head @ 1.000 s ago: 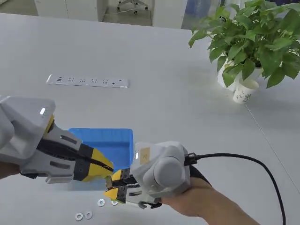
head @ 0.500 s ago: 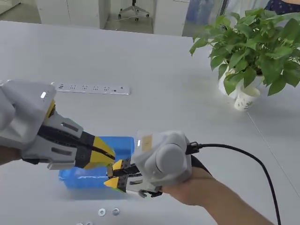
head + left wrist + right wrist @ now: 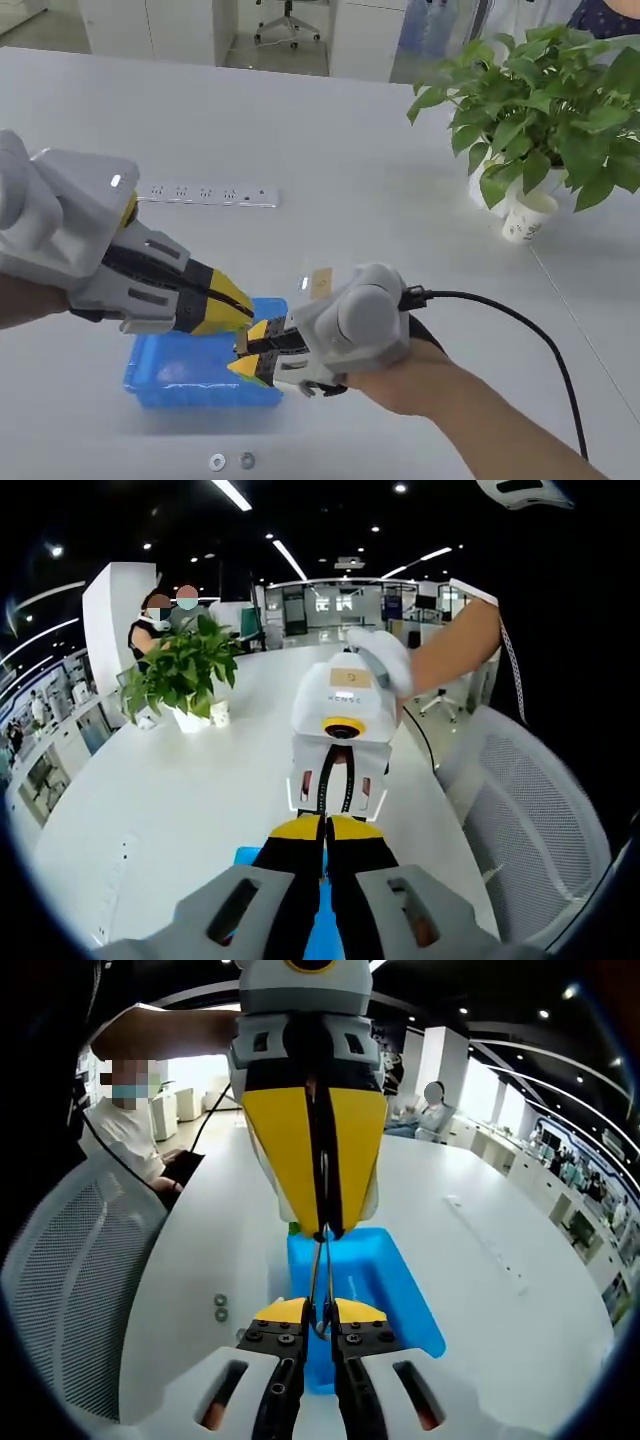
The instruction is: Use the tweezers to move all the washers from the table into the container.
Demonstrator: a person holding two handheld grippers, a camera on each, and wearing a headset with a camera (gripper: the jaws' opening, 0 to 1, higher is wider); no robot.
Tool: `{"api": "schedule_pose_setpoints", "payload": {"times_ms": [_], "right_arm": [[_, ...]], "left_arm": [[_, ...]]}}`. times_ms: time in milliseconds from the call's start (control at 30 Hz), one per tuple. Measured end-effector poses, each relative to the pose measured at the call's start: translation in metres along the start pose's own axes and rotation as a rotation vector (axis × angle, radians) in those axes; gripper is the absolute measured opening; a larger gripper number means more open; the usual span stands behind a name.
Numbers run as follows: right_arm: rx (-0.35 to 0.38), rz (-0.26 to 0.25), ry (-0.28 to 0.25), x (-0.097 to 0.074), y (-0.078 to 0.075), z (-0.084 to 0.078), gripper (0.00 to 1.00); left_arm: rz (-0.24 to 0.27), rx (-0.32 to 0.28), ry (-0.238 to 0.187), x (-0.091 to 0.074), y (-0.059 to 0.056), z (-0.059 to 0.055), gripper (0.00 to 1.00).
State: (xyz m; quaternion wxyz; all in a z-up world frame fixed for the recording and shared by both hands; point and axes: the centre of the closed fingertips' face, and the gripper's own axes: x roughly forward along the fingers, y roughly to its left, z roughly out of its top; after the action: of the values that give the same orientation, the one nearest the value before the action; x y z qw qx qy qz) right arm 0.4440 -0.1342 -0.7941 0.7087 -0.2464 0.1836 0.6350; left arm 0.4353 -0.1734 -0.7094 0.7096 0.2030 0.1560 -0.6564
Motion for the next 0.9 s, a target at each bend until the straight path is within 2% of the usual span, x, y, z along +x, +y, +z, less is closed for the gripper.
{"api": "schedule_pose_setpoints", "payload": {"times_ms": [433, 900], "right_arm": [[0.018, 0.006, 0.019, 0.015, -0.014, -0.015, 0.09], [0.060, 0.025, 0.070, 0.034, -0.018, -0.038, 0.09]], "left_arm": [[-0.006, -0.009, 0.032, 0.009, 0.017, -0.019, 0.03], [-0.008, -0.048, 0.061, 0.022, 0.024, -0.044, 0.03]]}}
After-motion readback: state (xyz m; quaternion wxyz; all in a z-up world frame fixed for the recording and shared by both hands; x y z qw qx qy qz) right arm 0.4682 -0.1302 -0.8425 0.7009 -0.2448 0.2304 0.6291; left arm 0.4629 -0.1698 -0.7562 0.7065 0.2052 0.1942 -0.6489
